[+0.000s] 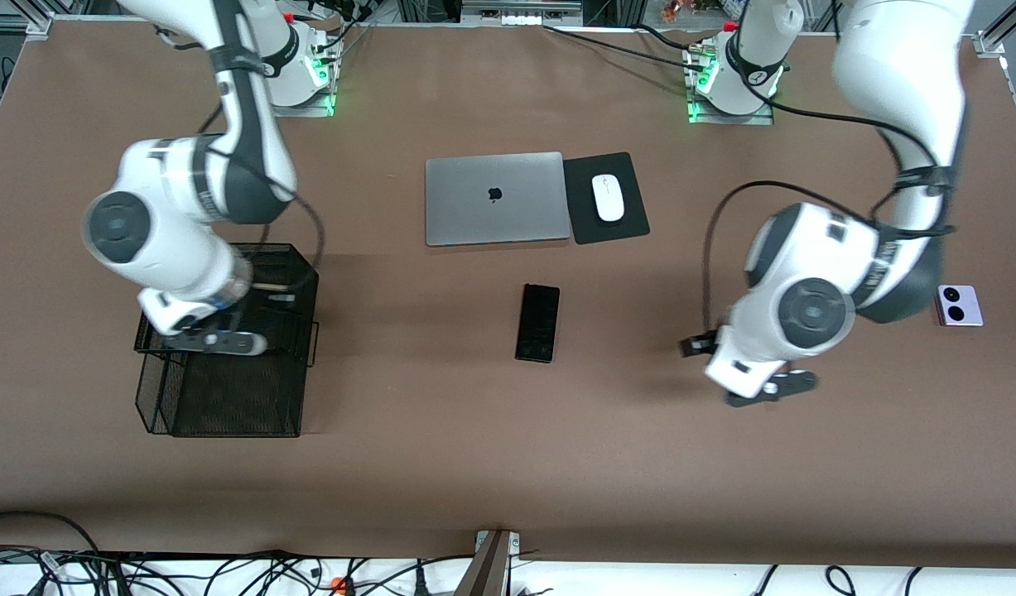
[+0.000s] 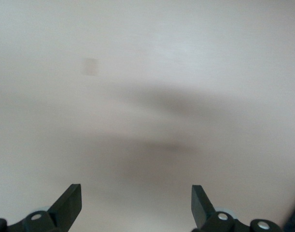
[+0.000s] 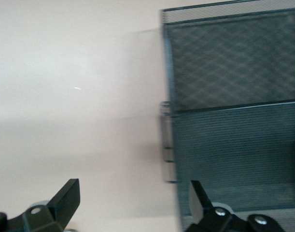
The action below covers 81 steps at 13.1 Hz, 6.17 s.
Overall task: Place phones with both arms
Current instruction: 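Grasp the bar phone with the right gripper while the left grasps the white phone, then lower the bar phone into the basket with the right gripper while the left carries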
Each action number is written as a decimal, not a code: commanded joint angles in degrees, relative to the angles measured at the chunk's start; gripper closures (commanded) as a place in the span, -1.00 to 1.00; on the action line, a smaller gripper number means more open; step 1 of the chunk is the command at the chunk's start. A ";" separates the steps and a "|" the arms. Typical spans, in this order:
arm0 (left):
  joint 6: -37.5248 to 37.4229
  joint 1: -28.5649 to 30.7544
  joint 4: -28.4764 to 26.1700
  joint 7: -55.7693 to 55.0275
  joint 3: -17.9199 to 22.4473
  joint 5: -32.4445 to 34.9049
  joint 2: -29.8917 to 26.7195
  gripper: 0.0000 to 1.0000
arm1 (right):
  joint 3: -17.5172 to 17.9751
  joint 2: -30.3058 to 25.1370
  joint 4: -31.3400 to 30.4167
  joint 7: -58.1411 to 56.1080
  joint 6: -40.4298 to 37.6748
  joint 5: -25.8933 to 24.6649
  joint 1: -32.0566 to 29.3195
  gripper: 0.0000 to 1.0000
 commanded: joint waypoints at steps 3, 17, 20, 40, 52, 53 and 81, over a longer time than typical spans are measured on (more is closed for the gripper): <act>-1.87 11.65 -5.91 14.45 -0.84 4.85 -4.17 -1.00 | 5.29 11.65 13.32 18.76 1.37 1.09 4.55 -1.00; 42.70 45.51 -37.48 41.10 -0.75 13.47 -8.40 -1.00 | 10.49 35.93 31.89 51.50 20.70 0.39 15.89 -1.00; 42.79 48.59 -34.34 46.28 -0.84 13.47 -4.56 -1.00 | 10.49 37.16 31.89 51.50 21.32 -0.14 16.94 -1.00; 45.25 53.43 -26.23 51.66 -0.93 12.33 5.40 -0.29 | 10.49 38.92 31.54 49.04 21.06 -6.47 17.21 0.73; 11.26 47.73 -11.74 51.22 -10.77 12.25 1.00 0.24 | 8.74 24.79 32.16 42.54 0.78 -6.38 15.10 1.00; 9.15 46.41 -10.60 51.05 -11.12 12.24 0.83 0.24 | 7.95 22.68 32.07 40.45 -2.29 -6.29 15.10 1.00; 35.75 -16.43 -1.27 -6.94 -10.60 0.29 19.46 0.22 | -19.57 -11.72 -28.05 -24.26 16.31 2.04 11.50 1.00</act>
